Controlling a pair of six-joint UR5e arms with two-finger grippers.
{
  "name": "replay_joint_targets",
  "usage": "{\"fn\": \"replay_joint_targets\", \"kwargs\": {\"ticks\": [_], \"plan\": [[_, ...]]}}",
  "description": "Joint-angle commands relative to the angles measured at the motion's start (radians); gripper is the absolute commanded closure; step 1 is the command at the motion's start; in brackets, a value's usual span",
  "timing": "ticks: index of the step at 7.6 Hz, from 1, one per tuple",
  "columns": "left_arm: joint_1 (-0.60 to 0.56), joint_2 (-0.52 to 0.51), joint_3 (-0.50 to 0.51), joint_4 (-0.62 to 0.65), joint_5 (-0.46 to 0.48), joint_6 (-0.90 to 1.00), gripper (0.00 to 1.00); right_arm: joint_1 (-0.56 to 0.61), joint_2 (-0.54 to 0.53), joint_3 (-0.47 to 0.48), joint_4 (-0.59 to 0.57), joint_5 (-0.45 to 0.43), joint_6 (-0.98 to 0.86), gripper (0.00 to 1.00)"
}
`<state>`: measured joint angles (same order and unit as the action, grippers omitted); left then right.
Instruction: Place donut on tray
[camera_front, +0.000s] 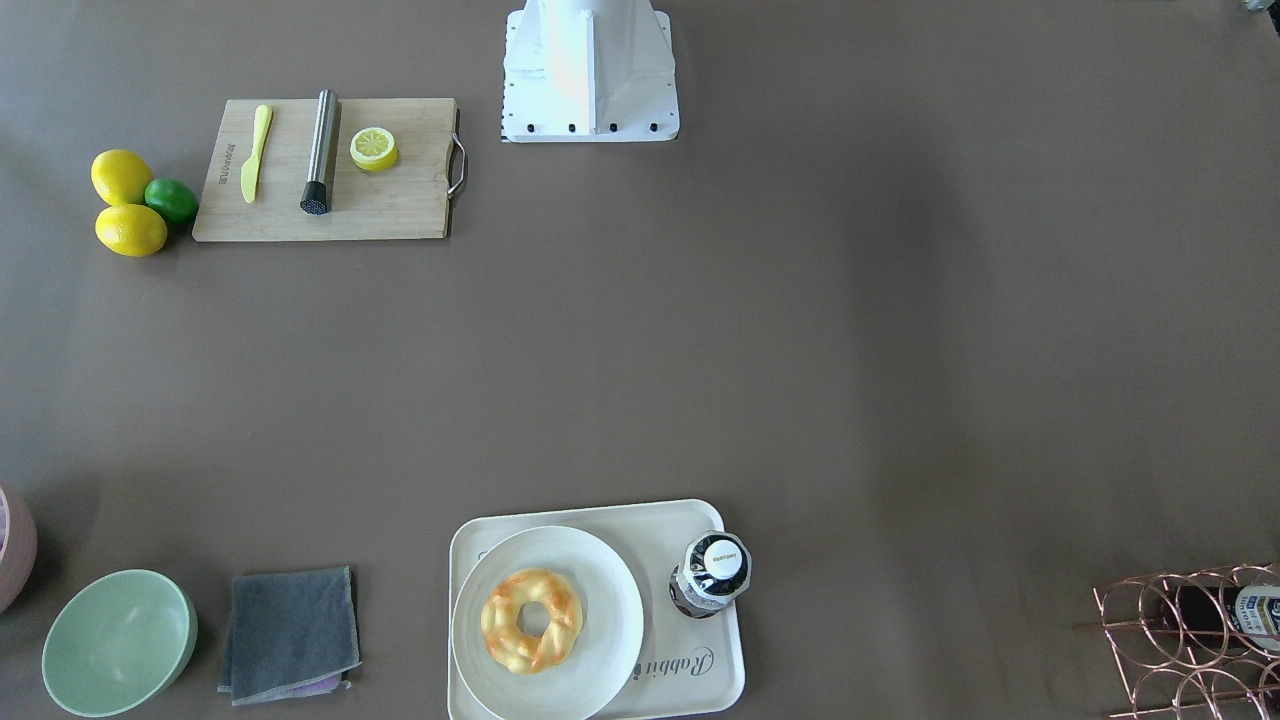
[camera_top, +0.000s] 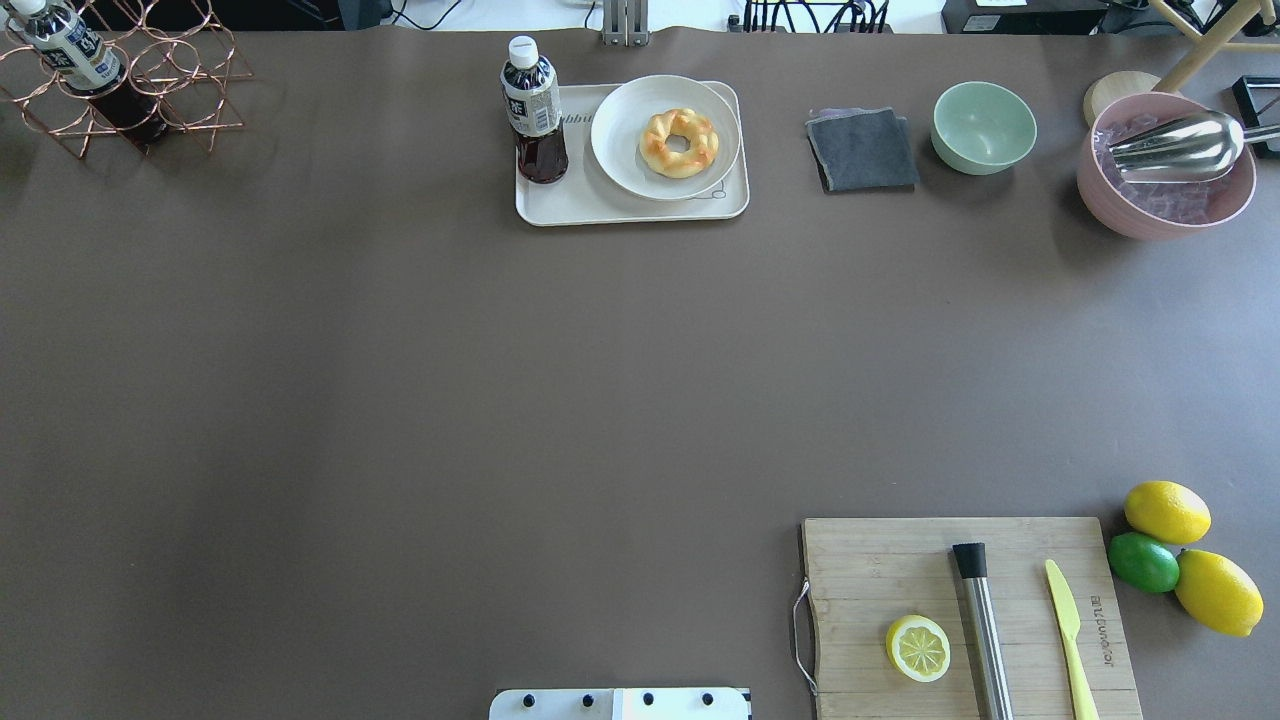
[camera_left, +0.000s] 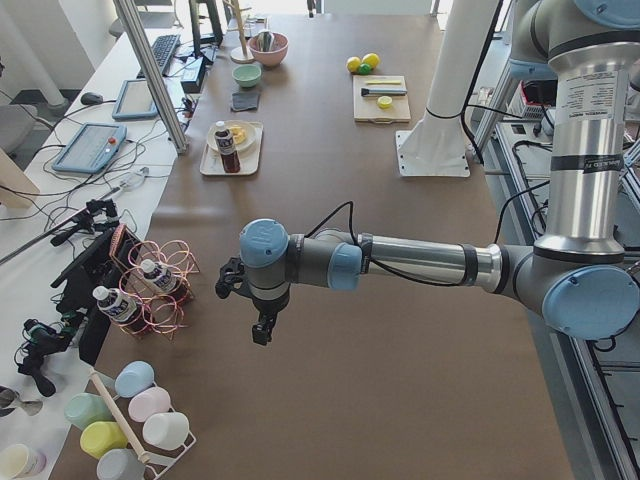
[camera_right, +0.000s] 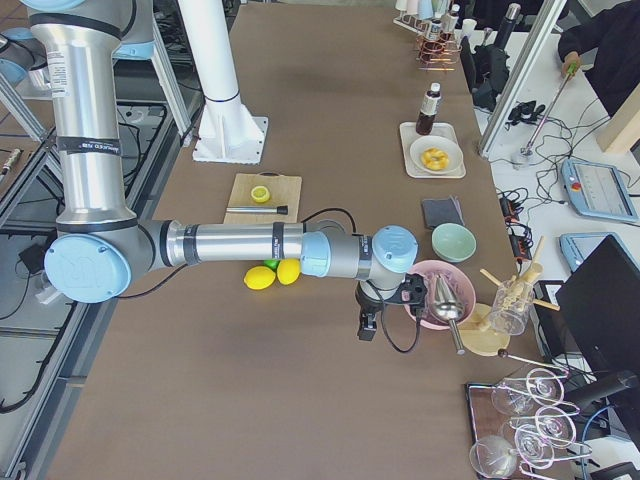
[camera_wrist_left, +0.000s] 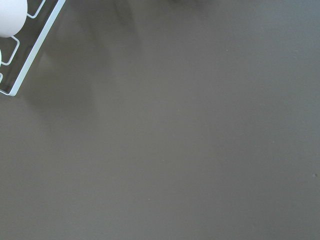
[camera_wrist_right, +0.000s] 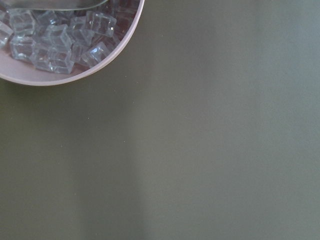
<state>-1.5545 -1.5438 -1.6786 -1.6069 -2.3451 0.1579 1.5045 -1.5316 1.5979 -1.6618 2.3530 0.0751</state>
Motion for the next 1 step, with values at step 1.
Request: {"fn": "replay_joint_targets", "kwargs": {"ticks": [1], "plan": [[-0.025,0.004,0.000,0.001,0.001,0.000,0.02,0.003,-0.001,0.002,0.001,-0.001,0.000,0.00]]}}
